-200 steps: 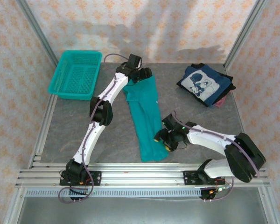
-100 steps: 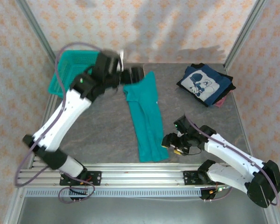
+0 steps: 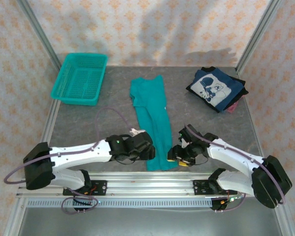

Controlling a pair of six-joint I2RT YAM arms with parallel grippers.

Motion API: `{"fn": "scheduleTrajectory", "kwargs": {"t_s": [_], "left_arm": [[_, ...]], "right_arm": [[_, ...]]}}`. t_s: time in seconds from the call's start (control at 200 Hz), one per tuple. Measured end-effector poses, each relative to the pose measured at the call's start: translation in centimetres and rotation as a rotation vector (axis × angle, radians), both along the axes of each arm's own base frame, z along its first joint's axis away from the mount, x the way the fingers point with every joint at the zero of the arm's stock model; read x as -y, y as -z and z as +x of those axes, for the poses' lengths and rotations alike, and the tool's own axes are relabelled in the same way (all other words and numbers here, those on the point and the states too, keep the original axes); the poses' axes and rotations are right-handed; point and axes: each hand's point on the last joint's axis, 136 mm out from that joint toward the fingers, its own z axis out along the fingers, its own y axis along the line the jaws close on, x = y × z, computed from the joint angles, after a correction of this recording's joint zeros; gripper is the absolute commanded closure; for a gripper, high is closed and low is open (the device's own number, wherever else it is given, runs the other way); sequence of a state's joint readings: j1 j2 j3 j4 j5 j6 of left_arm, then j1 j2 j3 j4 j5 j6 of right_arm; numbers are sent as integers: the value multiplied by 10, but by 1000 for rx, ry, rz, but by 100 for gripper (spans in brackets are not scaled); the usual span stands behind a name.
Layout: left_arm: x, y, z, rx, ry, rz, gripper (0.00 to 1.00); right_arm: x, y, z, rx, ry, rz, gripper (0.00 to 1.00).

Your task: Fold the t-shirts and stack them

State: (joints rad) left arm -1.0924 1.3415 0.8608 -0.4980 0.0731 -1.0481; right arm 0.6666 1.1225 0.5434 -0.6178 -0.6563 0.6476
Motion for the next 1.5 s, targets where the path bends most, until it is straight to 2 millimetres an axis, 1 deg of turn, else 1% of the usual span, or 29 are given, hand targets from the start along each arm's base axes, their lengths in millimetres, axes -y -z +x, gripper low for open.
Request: {"fn": "scheduleTrajectory", "kwargs": {"t_s": [0.055, 0.115, 0.215, 0.305, 0.365, 0.47, 0.535, 0.6, 0.645, 0.736, 0.796, 0.911, 1.001, 1.161, 1.266, 1.296, 1.441, 1.501], "left_arm": [[8, 10, 2, -6, -14, -1, 39], [15, 21, 3, -13, -25, 3, 38], [21, 32, 9, -6, -60, -12, 36], [23, 31, 14, 15, -82, -22, 36], [29, 27, 19, 25, -87, -21, 36], [51, 15, 35, 45, -89, -1, 38], [65, 11, 43, 49, -87, 20, 39], [74, 12, 50, 45, -83, 65, 43], [77, 17, 52, 34, -76, 106, 46], [76, 31, 53, 3, -60, 204, 48], [74, 42, 52, -16, -47, 269, 52], [69, 42, 45, -33, -9, 342, 53], [62, 45, 40, -48, 8, 383, 59], [45, 57, 31, -83, 27, 461, 56], [32, 75, 27, -114, 8, 473, 56], [33, 79, 27, -117, -1, 457, 56], [40, 72, 30, -97, -32, 361, 57], [43, 65, 31, -82, -44, 320, 57]], "right_arm": [[0, 4, -1, -5, -5, -3, 37], [0, 8, -1, -8, -7, -5, 38], [-1, 13, 0, -1, -6, 0, 41], [1, 18, -1, -3, 5, -3, 45], [2, 21, -1, -6, 13, -8, 48], [3, 24, 0, -5, 25, -17, 52], [4, 25, 0, -8, 33, -22, 53], [5, 26, 0, -10, 40, -25, 55], [5, 27, 0, -11, 45, -27, 57], [6, 28, 0, -16, 56, -33, 59], [7, 28, -1, -24, 61, -33, 60], [9, 29, 0, -33, 79, -34, 62], [9, 29, 0, -33, 85, -37, 64], [11, 29, 0, -22, 98, -38, 66], [12, 30, 0, -10, 114, -37, 68], [12, 31, 0, -9, 119, -35, 68], [12, 30, 1, -6, 141, -27, 68], [13, 30, 0, -6, 145, -25, 69]]}}
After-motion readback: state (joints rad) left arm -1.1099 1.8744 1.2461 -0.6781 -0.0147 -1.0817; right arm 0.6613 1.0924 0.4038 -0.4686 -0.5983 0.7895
